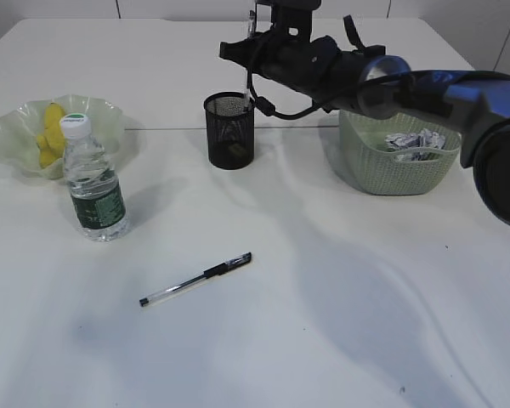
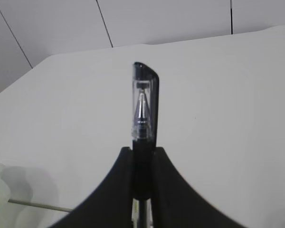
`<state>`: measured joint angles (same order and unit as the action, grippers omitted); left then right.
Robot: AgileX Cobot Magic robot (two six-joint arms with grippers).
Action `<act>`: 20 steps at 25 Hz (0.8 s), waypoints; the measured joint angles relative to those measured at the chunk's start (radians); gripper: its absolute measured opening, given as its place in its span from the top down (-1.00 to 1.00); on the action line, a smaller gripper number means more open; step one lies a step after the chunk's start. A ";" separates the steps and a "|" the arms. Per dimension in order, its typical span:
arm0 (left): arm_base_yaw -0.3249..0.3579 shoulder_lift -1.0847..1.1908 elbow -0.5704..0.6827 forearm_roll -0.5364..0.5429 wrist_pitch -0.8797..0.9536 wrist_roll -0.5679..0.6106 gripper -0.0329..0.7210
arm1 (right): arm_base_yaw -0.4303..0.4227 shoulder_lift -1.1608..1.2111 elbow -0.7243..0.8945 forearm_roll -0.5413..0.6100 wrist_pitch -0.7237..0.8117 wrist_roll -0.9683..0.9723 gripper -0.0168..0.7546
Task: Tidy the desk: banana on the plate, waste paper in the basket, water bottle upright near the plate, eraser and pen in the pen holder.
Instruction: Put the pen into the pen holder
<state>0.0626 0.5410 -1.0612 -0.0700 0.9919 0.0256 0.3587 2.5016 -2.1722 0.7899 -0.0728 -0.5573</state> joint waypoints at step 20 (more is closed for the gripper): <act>0.000 0.000 0.000 0.008 0.000 0.000 0.05 | 0.024 0.070 -0.107 0.000 0.039 0.000 0.84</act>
<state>0.0626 0.5410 -1.0612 -0.0621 0.9919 0.0256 0.3829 2.5719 -2.2789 0.7894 -0.0340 -0.5573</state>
